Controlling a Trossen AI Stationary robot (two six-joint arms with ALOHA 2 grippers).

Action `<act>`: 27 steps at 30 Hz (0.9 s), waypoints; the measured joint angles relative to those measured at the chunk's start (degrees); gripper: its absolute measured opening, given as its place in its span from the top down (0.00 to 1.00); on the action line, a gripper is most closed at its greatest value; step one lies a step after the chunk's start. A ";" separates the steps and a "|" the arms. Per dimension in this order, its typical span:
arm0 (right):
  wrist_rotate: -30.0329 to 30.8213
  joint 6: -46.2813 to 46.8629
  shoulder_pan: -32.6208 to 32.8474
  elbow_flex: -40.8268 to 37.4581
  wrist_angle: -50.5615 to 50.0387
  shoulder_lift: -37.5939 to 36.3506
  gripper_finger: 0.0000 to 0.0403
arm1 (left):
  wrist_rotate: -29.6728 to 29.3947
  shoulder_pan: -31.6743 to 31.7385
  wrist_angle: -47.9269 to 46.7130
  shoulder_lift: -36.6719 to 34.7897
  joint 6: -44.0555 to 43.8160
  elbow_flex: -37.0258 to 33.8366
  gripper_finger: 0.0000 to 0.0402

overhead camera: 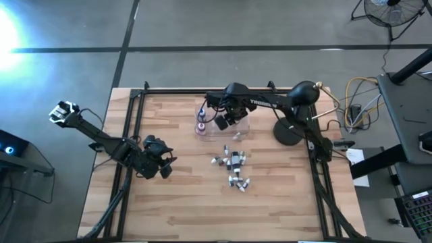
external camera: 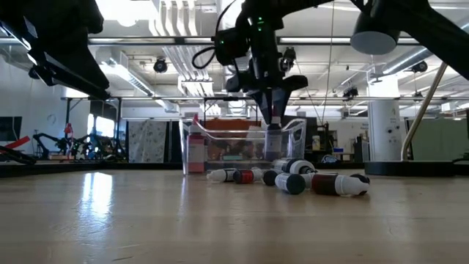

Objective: Pick & Place food coloring
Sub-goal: Put the large purple food coloring bottle into the transparent bin, then put the large black food coloring bottle into the transparent bin

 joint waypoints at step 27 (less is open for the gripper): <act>3.56 -5.98 0.22 -4.01 -0.37 -2.01 0.43 | -0.07 0.00 0.00 0.00 -1.86 0.00 0.54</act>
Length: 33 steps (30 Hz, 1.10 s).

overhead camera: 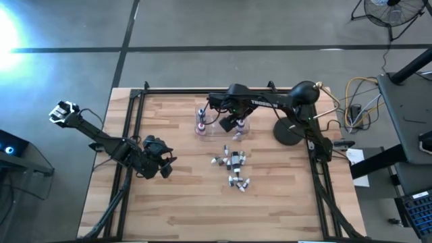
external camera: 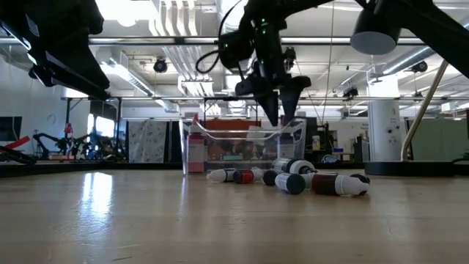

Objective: Pick & Place food coloring
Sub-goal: Put the large black food coloring bottle into the transparent bin

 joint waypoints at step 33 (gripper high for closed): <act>-14.02 48.60 28.26 -24.64 23.29 -7.85 0.46 | -1.40 0.00 -0.02 -0.02 2.29 0.02 0.54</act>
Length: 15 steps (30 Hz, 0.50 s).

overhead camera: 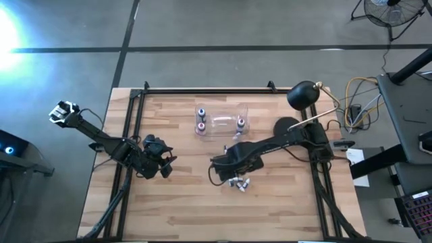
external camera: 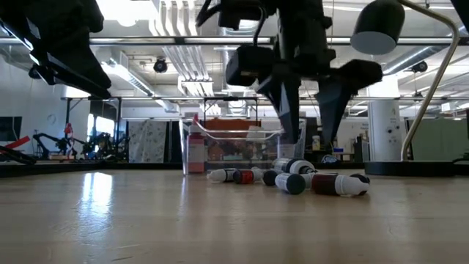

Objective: Pick & Place food coloring
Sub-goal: Put the large black food coloring bottle into the transparent bin

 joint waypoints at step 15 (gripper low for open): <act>4.40 2.98 0.00 -5.93 8.30 0.00 0.48 | 0.05 0.00 0.00 0.00 1.22 0.00 0.54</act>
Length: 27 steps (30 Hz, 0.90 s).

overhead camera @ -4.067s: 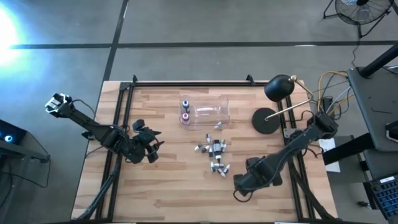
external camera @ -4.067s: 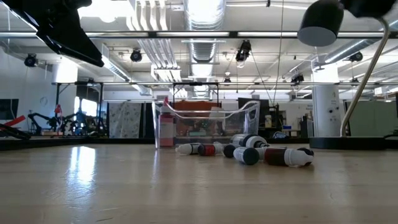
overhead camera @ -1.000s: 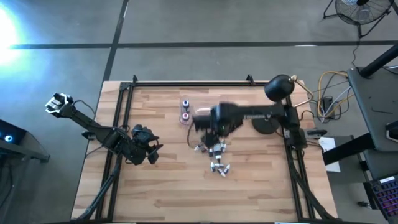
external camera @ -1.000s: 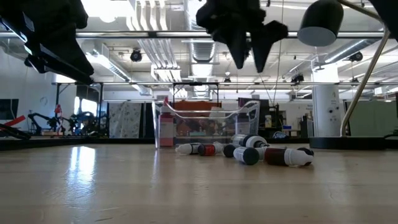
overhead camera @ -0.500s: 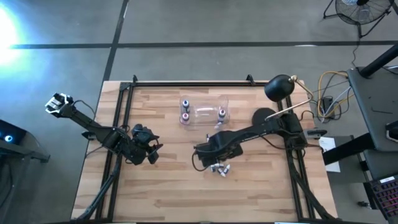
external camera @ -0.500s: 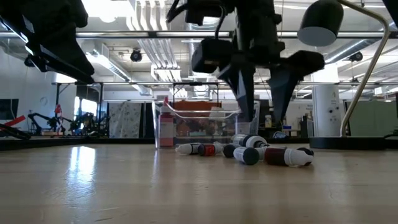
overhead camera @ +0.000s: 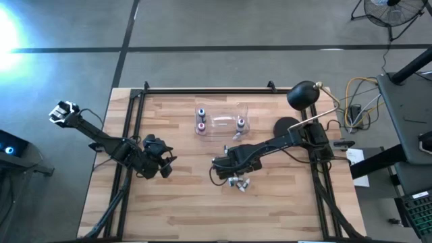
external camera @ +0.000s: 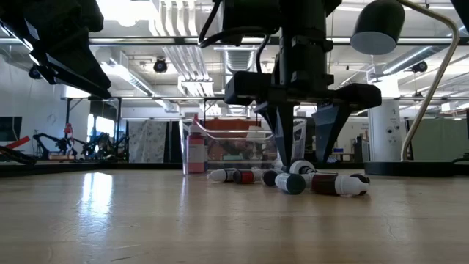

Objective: Pick & Place food coloring
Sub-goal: Put the large black food coloring bottle into the transparent bin

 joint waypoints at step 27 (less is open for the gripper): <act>2.49 -3.38 -0.17 -4.84 5.42 0.02 0.73 | 0.02 0.00 0.00 0.00 -0.85 0.00 0.54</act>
